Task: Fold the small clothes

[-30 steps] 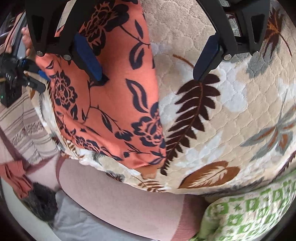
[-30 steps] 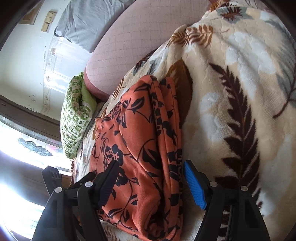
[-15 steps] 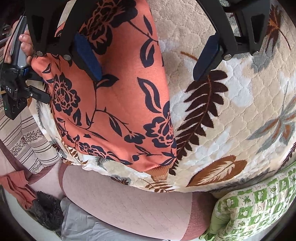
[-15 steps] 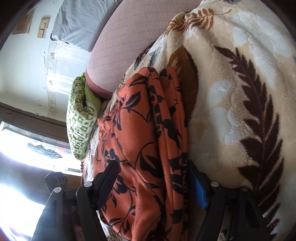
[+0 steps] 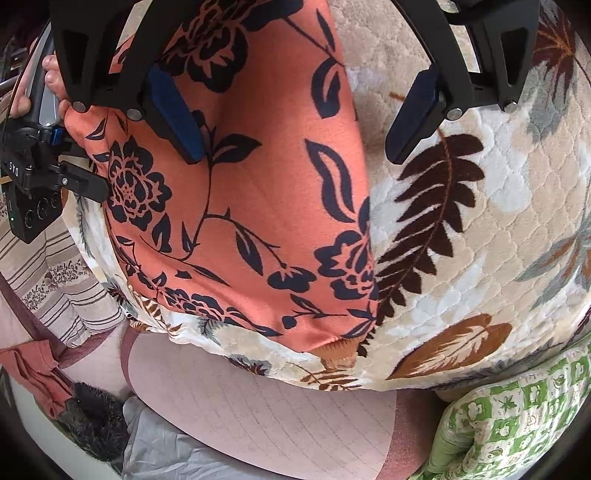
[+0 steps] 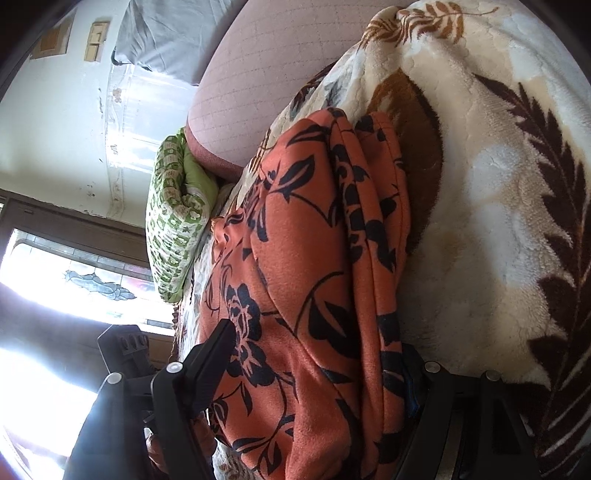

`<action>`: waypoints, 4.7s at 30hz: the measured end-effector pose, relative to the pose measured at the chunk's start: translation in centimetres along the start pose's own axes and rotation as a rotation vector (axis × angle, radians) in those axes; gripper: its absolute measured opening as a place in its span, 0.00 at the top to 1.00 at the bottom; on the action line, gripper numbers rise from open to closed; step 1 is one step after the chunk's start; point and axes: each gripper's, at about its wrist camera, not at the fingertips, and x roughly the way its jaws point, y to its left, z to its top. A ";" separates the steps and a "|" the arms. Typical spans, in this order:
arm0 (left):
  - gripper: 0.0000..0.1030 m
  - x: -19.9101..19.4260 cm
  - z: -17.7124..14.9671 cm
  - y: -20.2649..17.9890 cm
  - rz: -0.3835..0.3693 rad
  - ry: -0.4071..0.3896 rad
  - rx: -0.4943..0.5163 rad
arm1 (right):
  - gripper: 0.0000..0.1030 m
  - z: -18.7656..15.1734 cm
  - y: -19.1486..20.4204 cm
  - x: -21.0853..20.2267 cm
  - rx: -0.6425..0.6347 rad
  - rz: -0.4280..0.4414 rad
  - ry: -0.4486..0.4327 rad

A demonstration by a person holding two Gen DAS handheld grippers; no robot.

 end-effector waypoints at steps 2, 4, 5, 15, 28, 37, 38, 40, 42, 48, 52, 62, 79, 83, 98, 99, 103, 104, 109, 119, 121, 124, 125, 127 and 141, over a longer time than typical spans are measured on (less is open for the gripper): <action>0.04 0.1 -0.1 -0.2 -0.002 0.001 0.006 | 0.24 0.0 0.1 0.2 -0.006 -0.009 0.001; 0.04 0.2 -0.1 -0.5 -0.006 0.003 0.014 | 0.24 -0.2 0.6 0.5 -0.022 -0.035 0.002; 0.04 0.2 -0.2 -0.6 -0.008 0.003 0.018 | 0.25 -0.3 0.8 0.6 -0.031 -0.044 -0.001; 0.04 0.3 -0.6 -1.5 -0.015 -0.013 0.057 | 0.34 -1.2 2.0 1.3 -0.081 -0.112 -0.027; 0.04 0.0 -0.9 -1.9 -0.010 -0.017 0.091 | 0.41 -1.7 2.8 1.5 -0.111 -0.099 -0.007; 0.04 0.7 -1.3 -1.3 -0.049 0.032 0.047 | 0.42 -1.7 1.4 1.6 -0.078 -0.083 0.006; 0.04 0.7 -1.3 -1.3 -0.056 0.028 0.057 | 0.42 -1.7 1.4 1.6 -0.080 -0.083 0.004; 0.06 0.5 -1.4 -1.2 -0.069 0.016 0.058 | 0.42 -1.7 1.6 1.6 -0.085 -0.085 0.000; 0.20 0.1 -1.5 -1.1 -0.080 -0.007 0.053 | 0.43 -1.7 2.0 1.6 -0.089 -0.086 -0.005; 0.57 -1.7 -0.9 0.0 -0.124 -0.049 0.007 | 0.50 -2.3 4.1 0.7 -0.149 -0.089 -0.031; 0.59 -2.4 -1.2 -0.1 -0.100 -0.058 0.016 | 0.51 -2.9 5.6 0.5 -0.182 -0.090 -0.037; 0.60 -6.5 -1.2 0.7 -0.039 -0.112 0.026 | 0.51 -4.4 7.5 1.2 -0.187 -0.020 -0.007; 0.60 -14.5 -3.2 4.4 0.103 -0.226 0.023 | 0.51 -9.7 13.1 2.6 -0.213 0.132 0.032; 0.60 -15.8 -4.2 5.9 0.122 -0.234 0.013 | 0.51 -11.4 14.3 3.5 -0.225 0.138 0.049; 0.60 -16.3 -6.5 9.6 0.151 -0.185 -0.017 | 0.51 -15.1 16.0 7.6 -0.238 0.113 0.124; 0.60 -16.1 -6.5 9.7 0.151 -0.179 -0.019 | 0.51 -15.2 15.9 7.9 -0.237 0.109 0.127; 0.60 -15.6 -6.9 9.9 0.157 -0.165 -0.018 | 0.51 -15.4 15.9 8.6 -0.234 0.095 0.137; 0.60 -15.5 -6.9 9.8 0.159 -0.163 -0.016 | 0.51 -15.4 16.0 8.7 -0.236 0.093 0.138; 0.60 -15.2 -7.2 9.6 0.161 -0.158 -0.014 | 0.51 -14.9 15.8 8.9 -0.234 0.087 0.138; 0.57 -13.6 -8.0 9.8 0.184 -0.116 -0.022 | 0.51 -14.8 14.4 9.9 -0.201 0.060 0.169; 0.55 -13.3 -8.1 9.9 0.189 -0.105 -0.036 | 0.49 -14.7 13.8 10.2 -0.181 0.049 0.177; 0.49 -13.1 -8.3 10.1 0.202 -0.097 -0.054 | 0.42 -14.6 13.3 10.7 -0.173 0.015 0.179; 0.48 -13.1 -8.4 10.1 0.206 -0.095 -0.057 | 0.40 -14.6 13.2 10.7 -0.180 0.010 0.177; 0.46 -13.2 -8.5 10.0 0.218 -0.097 -0.057 | 0.39 -14.5 13.5 10.8 -0.199 -0.006 0.175; 0.34 -15.5 -9.8 8.5 0.377 -0.144 0.002 | 0.38 -14.9 16.5 8.5 -0.335 -0.151 0.110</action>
